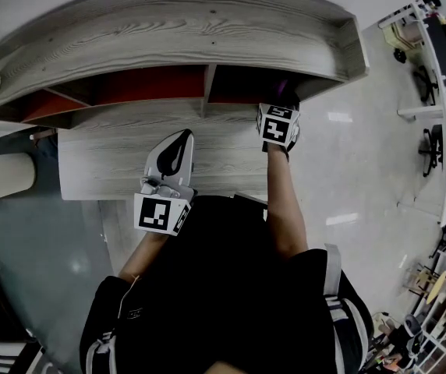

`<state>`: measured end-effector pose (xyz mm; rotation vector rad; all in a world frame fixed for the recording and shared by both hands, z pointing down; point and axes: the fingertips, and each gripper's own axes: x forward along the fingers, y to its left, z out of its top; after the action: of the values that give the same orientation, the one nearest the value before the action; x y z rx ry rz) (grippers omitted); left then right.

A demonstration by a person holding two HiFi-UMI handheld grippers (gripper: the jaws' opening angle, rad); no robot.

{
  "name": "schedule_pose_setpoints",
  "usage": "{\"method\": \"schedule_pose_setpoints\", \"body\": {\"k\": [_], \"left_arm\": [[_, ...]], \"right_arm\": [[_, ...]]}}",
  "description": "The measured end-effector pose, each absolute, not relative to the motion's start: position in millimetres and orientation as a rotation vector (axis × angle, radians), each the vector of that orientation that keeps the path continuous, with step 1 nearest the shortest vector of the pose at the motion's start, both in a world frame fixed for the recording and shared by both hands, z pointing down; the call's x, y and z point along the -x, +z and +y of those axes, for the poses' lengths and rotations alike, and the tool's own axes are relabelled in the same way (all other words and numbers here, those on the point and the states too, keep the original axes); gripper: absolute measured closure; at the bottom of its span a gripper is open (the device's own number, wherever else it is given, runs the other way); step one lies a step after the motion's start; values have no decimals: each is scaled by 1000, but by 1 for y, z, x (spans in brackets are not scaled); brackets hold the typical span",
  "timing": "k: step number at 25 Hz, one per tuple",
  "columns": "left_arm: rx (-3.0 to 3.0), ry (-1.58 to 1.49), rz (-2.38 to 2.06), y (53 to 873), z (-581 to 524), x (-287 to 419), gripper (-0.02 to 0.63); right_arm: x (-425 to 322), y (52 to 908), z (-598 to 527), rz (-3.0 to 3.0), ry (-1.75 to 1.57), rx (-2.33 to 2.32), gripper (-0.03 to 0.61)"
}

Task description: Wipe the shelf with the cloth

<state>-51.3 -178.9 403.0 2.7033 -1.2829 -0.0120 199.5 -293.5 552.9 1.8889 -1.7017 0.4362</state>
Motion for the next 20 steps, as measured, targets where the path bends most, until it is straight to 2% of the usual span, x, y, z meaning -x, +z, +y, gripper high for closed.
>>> {"method": "schedule_pose_setpoints", "body": {"k": [20], "left_arm": [[-2711, -17, -1244, 407, -191, 38, 612]], "right_arm": [[-189, 559, -324, -1635, 459, -1695, 529]]}}
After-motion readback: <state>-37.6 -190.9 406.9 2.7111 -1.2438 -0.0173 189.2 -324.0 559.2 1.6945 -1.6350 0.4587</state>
